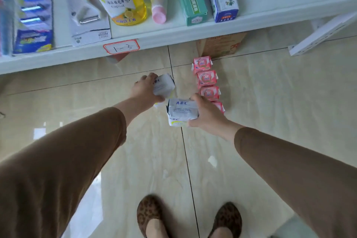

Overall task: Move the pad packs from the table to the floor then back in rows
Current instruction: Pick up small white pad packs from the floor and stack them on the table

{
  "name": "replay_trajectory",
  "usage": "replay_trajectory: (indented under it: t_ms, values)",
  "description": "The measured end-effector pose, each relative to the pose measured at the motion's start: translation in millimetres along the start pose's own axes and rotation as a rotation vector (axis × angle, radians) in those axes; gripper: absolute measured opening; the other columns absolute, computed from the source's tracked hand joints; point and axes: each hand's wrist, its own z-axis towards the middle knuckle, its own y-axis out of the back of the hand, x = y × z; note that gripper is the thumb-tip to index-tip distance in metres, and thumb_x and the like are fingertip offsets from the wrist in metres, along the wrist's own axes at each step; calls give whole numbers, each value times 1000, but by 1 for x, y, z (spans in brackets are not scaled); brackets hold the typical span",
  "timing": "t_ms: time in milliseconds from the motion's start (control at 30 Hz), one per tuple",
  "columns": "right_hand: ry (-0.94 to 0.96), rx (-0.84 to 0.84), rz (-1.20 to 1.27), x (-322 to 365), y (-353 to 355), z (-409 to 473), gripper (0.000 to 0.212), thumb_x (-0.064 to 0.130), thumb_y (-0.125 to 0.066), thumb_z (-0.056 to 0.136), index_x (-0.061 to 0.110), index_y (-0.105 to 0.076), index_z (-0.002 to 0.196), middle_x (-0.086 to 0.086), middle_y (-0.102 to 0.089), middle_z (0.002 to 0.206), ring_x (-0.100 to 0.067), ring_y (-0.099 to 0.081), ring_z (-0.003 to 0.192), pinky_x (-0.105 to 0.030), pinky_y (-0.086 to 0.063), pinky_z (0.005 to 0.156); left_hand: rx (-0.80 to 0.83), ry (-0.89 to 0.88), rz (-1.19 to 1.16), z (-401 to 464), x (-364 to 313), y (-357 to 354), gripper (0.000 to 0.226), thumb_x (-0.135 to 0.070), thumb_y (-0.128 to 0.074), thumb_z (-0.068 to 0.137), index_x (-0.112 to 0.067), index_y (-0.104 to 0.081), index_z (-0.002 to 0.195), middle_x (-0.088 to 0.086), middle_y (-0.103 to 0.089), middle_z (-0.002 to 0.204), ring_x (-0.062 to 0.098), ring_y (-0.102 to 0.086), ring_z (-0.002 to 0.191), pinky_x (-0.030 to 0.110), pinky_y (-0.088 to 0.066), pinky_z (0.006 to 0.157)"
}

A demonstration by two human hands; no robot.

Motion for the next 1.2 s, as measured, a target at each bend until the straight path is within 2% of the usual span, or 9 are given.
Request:
replay_trajectory:
  t_ms: [100,233,367,500,633,733,900,1033,1200]
  values:
    - [-74,37,175,41,44,-65,65,18,-81,67,27,-42,118,6,-58,110,-13,-58,92,-20,-47,67,-9,19,-102,-74,-24,48,76,-35,-86,66,-18,-47,129,4,-56,116,29,-55,102,34,-41,77]
    - [-139,68,406,122,123,-149,71,16,-83,68,22,-45,127,-1,-57,121,-23,-61,102,-44,-56,85,-37,-8,-195,-168,-66,143,68,-36,-85,68,-14,-51,122,4,-56,112,29,-52,102,33,-36,76]
    - [-93,79,543,222,218,-220,63,17,-82,64,29,-52,117,23,-63,104,7,-61,84,-15,-53,67,-123,-70,-295,-249,-113,265,68,-33,-84,70,-20,-50,127,-2,-51,114,24,-48,108,34,-39,86]
    - [-21,36,576,321,307,-275,65,18,-86,67,35,-53,120,12,-61,118,-8,-62,103,-31,-59,74,-203,-156,-306,-310,-151,391,68,-44,-80,71,-27,-48,128,-7,-52,111,20,-50,103,35,-42,83]
    - [79,-16,543,405,378,-306,70,29,-91,67,37,-53,126,13,-64,124,-5,-65,111,-27,-58,79,-299,-249,-301,-346,-184,497,69,-47,-79,72,-27,-49,130,-11,-53,108,18,-50,102,32,-40,81]
    - [157,-77,498,453,421,-313,75,40,-92,64,40,-53,128,13,-65,125,-6,-61,119,-29,-55,90,-362,-308,-289,-353,-204,561,67,-47,-81,71,-25,-51,127,-8,-54,106,19,-50,101,33,-41,82]
    - [243,-134,492,506,478,-291,70,49,-91,62,38,-57,123,10,-70,118,-3,-67,105,-22,-55,77,-463,-414,-191,-321,-235,650,67,-48,-81,72,-19,-52,125,-2,-58,109,19,-53,97,31,-39,76]
    - [298,-195,491,522,510,-241,62,40,-88,68,33,-59,122,12,-69,119,-4,-62,118,-33,-52,95,-489,-445,-134,-266,-256,697,65,-47,-81,72,-19,-52,123,-2,-56,111,16,-51,94,28,-34,72]
    - [334,-206,534,522,541,-165,57,26,-87,72,25,-59,121,7,-69,117,-10,-61,119,-31,-57,91,-487,-430,-23,-182,-281,735,68,-38,-82,72,-15,-51,128,3,-50,117,22,-52,102,30,-37,78]
